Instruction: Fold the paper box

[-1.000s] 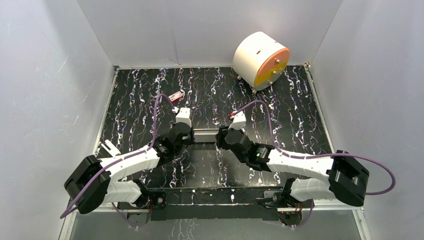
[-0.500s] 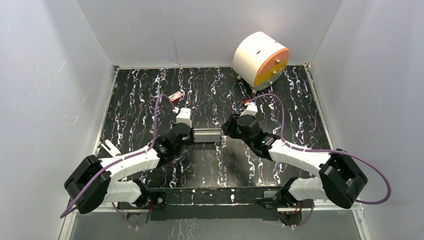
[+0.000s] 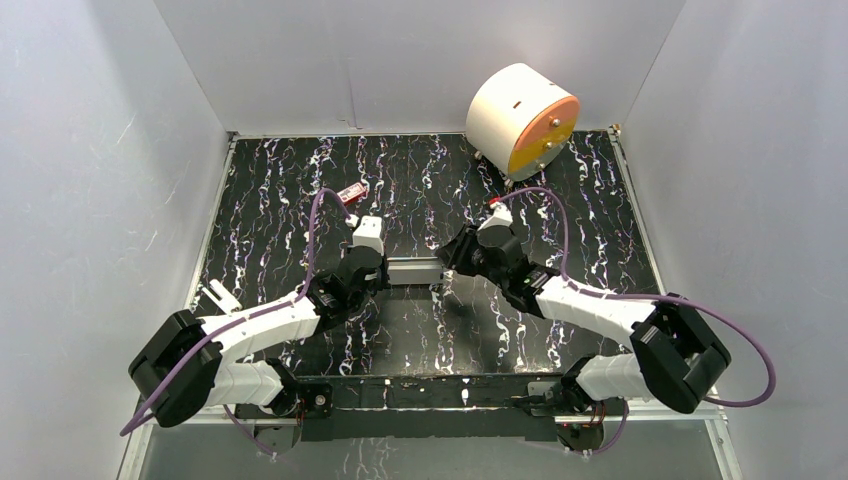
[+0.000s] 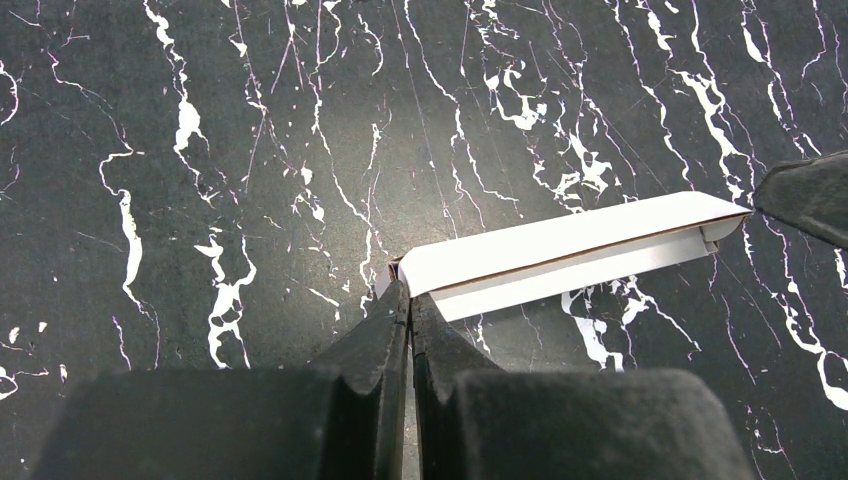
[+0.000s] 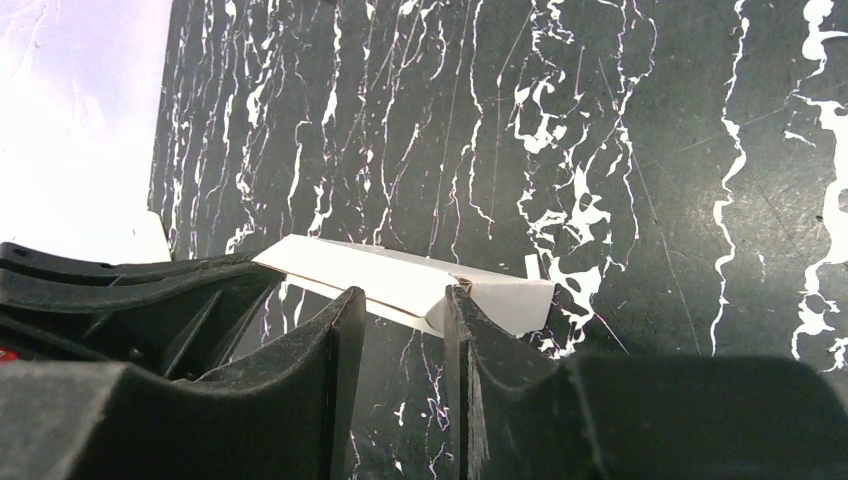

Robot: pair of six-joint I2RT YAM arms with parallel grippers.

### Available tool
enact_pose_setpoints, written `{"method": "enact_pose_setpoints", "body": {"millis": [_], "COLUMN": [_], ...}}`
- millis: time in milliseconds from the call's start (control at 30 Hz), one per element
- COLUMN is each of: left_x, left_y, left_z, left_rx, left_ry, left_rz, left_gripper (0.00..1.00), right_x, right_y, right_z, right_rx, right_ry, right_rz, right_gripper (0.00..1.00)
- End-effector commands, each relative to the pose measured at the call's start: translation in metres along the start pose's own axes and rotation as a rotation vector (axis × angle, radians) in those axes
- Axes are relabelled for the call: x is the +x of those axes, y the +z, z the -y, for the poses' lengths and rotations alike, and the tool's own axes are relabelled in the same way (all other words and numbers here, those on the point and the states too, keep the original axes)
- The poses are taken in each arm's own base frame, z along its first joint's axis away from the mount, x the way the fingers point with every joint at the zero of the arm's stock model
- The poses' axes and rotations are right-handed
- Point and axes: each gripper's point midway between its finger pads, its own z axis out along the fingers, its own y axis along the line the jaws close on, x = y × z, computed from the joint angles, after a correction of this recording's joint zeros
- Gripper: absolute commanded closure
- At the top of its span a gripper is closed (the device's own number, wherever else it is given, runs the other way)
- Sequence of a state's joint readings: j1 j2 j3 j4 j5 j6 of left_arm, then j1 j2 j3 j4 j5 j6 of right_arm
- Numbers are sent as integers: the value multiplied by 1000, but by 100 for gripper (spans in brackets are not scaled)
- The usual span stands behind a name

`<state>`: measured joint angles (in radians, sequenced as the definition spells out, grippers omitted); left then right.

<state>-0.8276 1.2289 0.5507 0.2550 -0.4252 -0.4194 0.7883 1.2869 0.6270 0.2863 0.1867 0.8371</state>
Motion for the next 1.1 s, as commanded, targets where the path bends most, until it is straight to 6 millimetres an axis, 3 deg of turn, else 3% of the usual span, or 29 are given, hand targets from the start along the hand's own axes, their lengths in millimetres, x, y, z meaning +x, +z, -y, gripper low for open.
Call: {"method": "enact_pose_setpoints", "body": {"millis": [0, 333, 533, 767, 933, 1067], "left_x": [39, 39, 37, 35, 35, 35], "left_y": [-2, -2, -3, -4, -4, -5], "left_z": [-10, -6, -6, -8, -10, -9], "left_rx": [-18, -5, -5, -14, -20, -20], "left_ry": [62, 57, 51, 55, 57, 57], "left_rz": [-122, -122, -117, -109, -110, -112], "left_gripper": [100, 100, 100, 100, 100, 100], "right_x": [-1, 18, 13, 22, 19, 14], "right_y": [6, 11, 12, 12, 5, 0], "right_z": [-10, -4, 21, 41, 55, 59], "right_rx": [-49, -59, 75, 176, 255, 258], "right_ry": [42, -9, -156, -292, -369, -431], "right_rz": [-4, -74, -82, -134, -127, -109], "right_gripper": [57, 60, 68, 74, 74, 68]}}
